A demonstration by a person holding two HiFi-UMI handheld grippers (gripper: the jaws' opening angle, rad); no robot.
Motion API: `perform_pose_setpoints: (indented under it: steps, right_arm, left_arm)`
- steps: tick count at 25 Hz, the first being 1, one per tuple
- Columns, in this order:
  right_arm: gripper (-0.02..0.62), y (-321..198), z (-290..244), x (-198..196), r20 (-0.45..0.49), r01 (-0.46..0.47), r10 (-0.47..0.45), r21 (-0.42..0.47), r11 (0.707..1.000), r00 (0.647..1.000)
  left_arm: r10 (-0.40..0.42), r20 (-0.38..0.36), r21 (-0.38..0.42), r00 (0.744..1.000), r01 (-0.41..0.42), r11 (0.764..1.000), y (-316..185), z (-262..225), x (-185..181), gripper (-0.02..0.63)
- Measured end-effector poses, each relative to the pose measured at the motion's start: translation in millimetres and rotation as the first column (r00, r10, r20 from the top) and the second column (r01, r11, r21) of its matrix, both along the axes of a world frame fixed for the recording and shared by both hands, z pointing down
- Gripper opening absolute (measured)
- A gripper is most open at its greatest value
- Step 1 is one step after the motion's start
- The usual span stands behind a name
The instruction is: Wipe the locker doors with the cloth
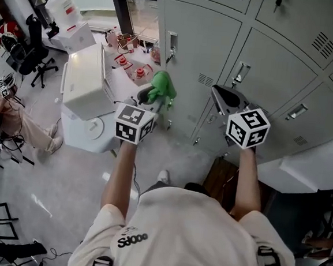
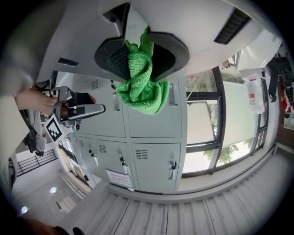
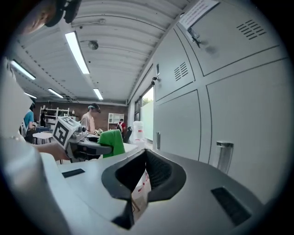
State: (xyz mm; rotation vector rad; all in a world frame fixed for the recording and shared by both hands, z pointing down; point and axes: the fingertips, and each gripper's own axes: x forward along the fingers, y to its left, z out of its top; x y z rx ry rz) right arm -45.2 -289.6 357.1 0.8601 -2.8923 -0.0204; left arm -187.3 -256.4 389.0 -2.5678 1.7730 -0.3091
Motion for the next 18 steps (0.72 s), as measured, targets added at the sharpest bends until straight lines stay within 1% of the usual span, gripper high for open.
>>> perform_pose_setpoints:
  steps: [2, 4, 6, 8, 10, 12, 15, 18]
  right_arm:
    - [0.008, -12.1, -16.0, -23.6, 0.048, 0.022, -0.022, -0.002, 1.0, 0.999]
    - [0.008, -21.7, -28.9, -39.2, 0.098, 0.05, -0.047, -0.033, 0.998, 0.994]
    - [0.008, -31.9, -36.6, -48.5, 0.116, 0.052, -0.046, -0.045, 0.998, 0.992]
    - [0.008, -45.4, -42.6, -59.2, 0.106, 0.04, -0.036, -0.039, 0.998, 0.994]
    - [0.008, -60.9, -50.9, -69.1, 0.088, 0.018, -0.017, -0.01, 1.0, 0.996]
    - [0.008, -72.8, -59.1, -74.2, 0.074, -0.008, 0.006, 0.023, 1.0, 0.997]
    - [0.008, -83.8, -70.5, -79.9, 0.07, -0.021, 0.018, 0.042, 0.999, 0.997]
    - [0.008, -88.7, -79.7, -83.5, 0.042, -0.02, 0.016, 0.083, 0.996, 0.999]
  left_arm:
    - [0.011, 0.0, 0.019, 1.0, -0.011, 1.0, -24.0, -13.8, -22.2, 0.084]
    - [0.031, -0.012, 0.049, 0.999, -0.03, 0.998, -45.7, -27.9, -37.2, 0.085]
    - [0.07, -0.019, 0.081, 0.997, -0.069, 0.994, -63.5, -41.6, -46.3, 0.086]
    - [0.096, -0.017, 0.111, 0.995, -0.094, 0.989, -81.9, -58.6, -59.8, 0.086]
    - [0.099, -0.019, 0.137, 0.995, -0.096, 0.986, -104.6, -79.1, -75.9, 0.086]
    - [0.1, -0.019, 0.147, 0.995, -0.096, 0.984, -128.3, -96.0, -86.3, 0.085]
    - [0.102, -0.011, 0.141, 0.995, -0.1, 0.985, -163.5, -111.2, -93.4, 0.084]
    - [0.117, -0.041, 0.162, 0.992, -0.109, 0.981, -192.1, -127.5, -96.7, 0.084]
